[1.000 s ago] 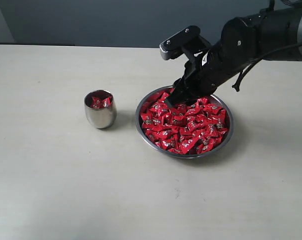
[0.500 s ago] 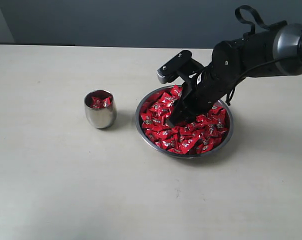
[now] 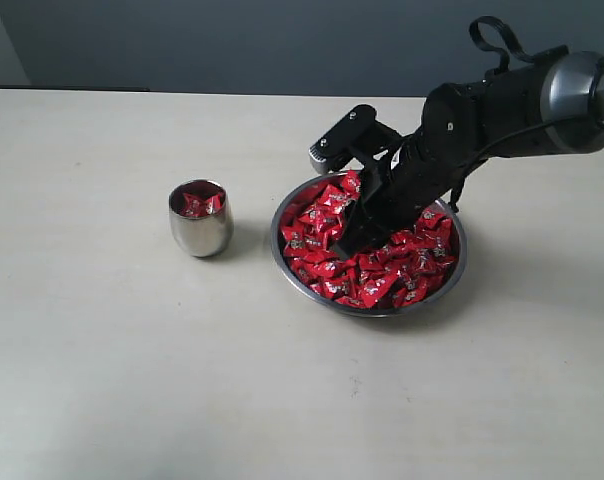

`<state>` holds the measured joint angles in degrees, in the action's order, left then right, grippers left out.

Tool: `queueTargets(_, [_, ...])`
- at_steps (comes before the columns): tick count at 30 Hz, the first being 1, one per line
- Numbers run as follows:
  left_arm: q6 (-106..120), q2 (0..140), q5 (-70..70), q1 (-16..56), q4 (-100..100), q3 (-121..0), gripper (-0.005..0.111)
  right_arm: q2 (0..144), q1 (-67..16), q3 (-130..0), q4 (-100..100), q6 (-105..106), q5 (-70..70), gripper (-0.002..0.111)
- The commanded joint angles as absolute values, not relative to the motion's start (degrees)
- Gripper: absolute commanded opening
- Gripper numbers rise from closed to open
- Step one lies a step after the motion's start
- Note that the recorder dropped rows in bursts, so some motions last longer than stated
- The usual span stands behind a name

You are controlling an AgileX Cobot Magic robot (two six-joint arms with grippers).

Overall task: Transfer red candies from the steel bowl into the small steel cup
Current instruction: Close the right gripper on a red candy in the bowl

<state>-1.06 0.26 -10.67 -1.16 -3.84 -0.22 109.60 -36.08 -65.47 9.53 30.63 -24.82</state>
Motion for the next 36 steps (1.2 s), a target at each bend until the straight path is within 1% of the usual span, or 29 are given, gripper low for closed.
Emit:
queueTargets(1, [-1.13, 0.00, -10.38, -0.97, -3.90, 0.00, 0.000, 109.53, -33.70, -65.34, 9.67, 31.33, -23.76, 0.046])
queueTargets(5, [-1.13, 0.00, -10.38, -0.97, -3.90, 0.00, 0.000, 109.76, -32.50, -65.34, 14.66, 35.83, -24.71, 0.046])
queueTargets(10, [-1.13, 0.00, -10.38, -0.97, -3.90, 0.00, 0.000, 111.56, -32.50, -65.45, 27.43, 48.23, -26.94, 0.046])
queueTargets(23, [-1.13, 0.00, -10.38, -0.97, -3.90, 0.00, 0.000, 114.25, -32.50, -65.45, 27.04, 47.97, -23.54, 0.046])
queueTargets(25, [-1.13, 0.00, -10.38, -0.97, -3.90, 0.00, 0.000, 114.51, -32.50, -65.45, 27.11, 47.97, -23.54, 0.040])
queueTargets(26, [-1.13, 0.00, -10.38, -0.97, -3.90, 0.00, 0.000, 114.51, -32.50, -65.45, 27.11, 47.97, -23.54, 0.035])
queueTargets(28, [-1.13, 0.00, -10.38, -0.97, -3.90, 0.00, 0.000, 114.51, -32.50, -65.45, 27.11, 47.97, -23.54, 0.019])
queueTargets(30, [-1.13, 0.00, -10.38, -0.97, -3.90, 0.00, 0.000, 114.09, -32.50, -65.45, 26.77, 47.97, -23.40, 0.000])
queueTargets(36, [-1.13, 0.00, -10.38, -0.97, -3.90, 0.00, 0.000, 110.34, -32.50, -65.45, 26.77, 47.56, -24.18, 0.000])
